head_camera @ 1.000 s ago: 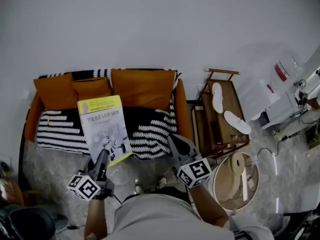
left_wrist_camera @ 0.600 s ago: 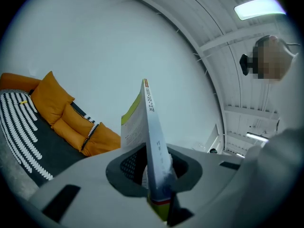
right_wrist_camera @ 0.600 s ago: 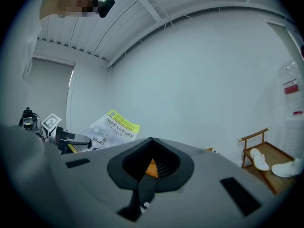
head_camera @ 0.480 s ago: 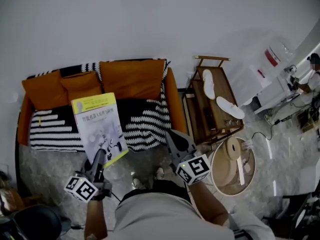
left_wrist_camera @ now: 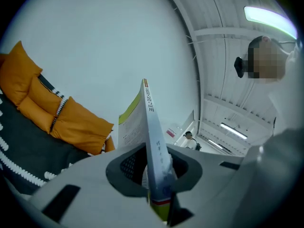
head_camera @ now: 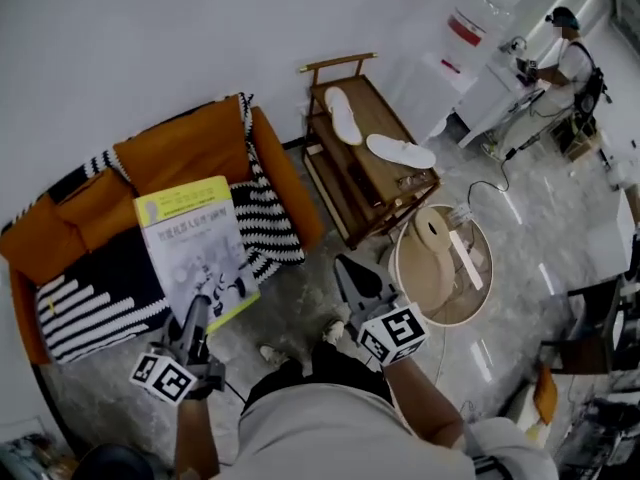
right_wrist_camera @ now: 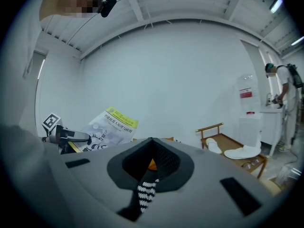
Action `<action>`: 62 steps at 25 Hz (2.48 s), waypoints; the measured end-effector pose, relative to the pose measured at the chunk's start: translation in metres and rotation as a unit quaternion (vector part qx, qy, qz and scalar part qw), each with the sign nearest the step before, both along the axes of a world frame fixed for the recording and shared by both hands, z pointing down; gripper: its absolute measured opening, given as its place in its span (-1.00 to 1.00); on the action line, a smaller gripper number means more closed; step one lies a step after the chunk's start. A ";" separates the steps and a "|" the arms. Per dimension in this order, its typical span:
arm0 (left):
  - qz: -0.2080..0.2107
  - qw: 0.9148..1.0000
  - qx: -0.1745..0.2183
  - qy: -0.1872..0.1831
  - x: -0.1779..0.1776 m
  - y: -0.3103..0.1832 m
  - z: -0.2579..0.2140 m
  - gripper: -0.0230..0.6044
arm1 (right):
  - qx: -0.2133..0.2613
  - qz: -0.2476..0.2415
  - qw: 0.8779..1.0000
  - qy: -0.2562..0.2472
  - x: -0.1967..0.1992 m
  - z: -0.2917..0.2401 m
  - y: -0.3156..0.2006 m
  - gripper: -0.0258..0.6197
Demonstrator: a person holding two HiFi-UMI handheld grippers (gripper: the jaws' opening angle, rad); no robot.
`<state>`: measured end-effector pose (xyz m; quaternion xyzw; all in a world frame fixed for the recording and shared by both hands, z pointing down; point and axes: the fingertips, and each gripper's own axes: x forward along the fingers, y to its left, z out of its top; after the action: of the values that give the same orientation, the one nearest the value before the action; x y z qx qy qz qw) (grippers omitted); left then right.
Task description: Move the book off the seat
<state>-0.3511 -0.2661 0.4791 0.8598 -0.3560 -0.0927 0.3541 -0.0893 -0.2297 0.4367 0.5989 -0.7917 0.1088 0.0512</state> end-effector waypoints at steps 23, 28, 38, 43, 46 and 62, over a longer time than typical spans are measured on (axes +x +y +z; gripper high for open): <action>0.332 0.943 0.032 0.001 0.471 0.139 -0.021 -0.68 | 0.044 0.326 0.944 -0.027 0.420 0.018 0.279 -0.85; 0.397 0.917 0.023 0.003 0.542 0.178 -0.016 -0.68 | 0.049 0.402 0.914 -0.033 0.467 0.026 0.349 -0.85; 0.511 0.859 -0.002 -0.008 0.615 0.234 0.001 -0.68 | 0.025 0.520 0.853 -0.038 0.483 0.055 0.438 -0.85; 0.548 0.836 -0.024 -0.016 0.631 0.247 0.025 -0.68 | 0.010 0.545 0.837 -0.035 0.478 0.060 0.447 -0.85; 0.560 0.827 -0.036 -0.020 0.638 0.251 0.037 -0.68 | -0.001 0.555 0.832 -0.029 0.474 0.061 0.448 -0.85; 0.626 0.775 -0.073 -0.048 0.647 0.265 0.097 -0.68 | -0.033 0.580 0.814 -0.019 0.466 0.070 0.422 -0.85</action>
<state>0.2960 -0.0012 0.5761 0.8678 0.2383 0.2170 0.3783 0.3767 0.1922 0.5070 0.9428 -0.2942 0.1558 -0.0162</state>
